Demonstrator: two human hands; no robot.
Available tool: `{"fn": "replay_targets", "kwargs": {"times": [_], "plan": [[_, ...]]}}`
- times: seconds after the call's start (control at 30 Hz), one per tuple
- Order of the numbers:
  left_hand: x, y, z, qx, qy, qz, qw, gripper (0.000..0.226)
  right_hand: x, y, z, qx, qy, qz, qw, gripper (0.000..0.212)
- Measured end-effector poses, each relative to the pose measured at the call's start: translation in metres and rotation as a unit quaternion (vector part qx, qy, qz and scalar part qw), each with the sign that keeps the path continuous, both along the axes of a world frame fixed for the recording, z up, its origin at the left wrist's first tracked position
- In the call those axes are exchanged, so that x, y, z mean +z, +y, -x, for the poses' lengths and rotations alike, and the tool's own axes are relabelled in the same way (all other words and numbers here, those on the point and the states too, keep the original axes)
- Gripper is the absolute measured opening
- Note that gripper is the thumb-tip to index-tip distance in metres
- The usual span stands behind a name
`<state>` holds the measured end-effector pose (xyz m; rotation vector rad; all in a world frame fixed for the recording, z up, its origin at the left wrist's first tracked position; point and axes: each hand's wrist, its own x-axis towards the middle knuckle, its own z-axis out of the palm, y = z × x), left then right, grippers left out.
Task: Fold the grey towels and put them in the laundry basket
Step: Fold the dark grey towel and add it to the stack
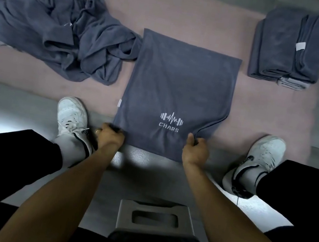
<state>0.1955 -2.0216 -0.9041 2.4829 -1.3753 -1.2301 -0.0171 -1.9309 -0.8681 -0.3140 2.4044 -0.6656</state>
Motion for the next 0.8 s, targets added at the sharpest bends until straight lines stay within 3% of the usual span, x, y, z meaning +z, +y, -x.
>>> {"fn": "replay_targets", "kwargs": {"times": [0.13, 0.27, 0.37, 0.43, 0.63, 0.73, 0.8], "plan": [[0.006, -0.013, 0.008, -0.012, 0.026, -0.053, 0.998, 0.030, 0.002, -0.001, 0.003, 0.017, -0.003, -0.035, 0.999, 0.019], [0.028, -0.021, 0.032, -0.044, 0.047, -0.028, 0.998, 0.030, 0.015, 0.002, 0.016, 0.016, -0.011, -0.011, 1.000, 0.012], [0.057, -0.027, 0.055, -0.020, 0.140, -0.017, 0.990, 0.015, 0.023, 0.009, 0.038, -0.017, -0.017, 0.032, 0.999, 0.019], [0.082, -0.031, 0.067, 0.001, 0.196, -0.015, 0.980, 0.017, 0.028, 0.018, 0.056, -0.041, -0.009, 0.067, 0.997, 0.018], [0.177, -0.040, 0.084, 0.017, 0.311, 0.044, 0.949, 0.015, 0.114, 0.010, 0.071, -0.043, 0.034, 0.228, 0.972, 0.019], [0.223, -0.039, 0.086, -0.006, 0.338, 0.052, 0.940, 0.007, 0.156, 0.001, 0.072, -0.020, -0.010, 0.297, 0.955, 0.014], [0.253, -0.038, 0.086, -0.032, 0.348, 0.050, 0.936, 0.007, 0.184, 0.000, 0.073, 0.026, 0.022, 0.295, 0.955, 0.033]]}}
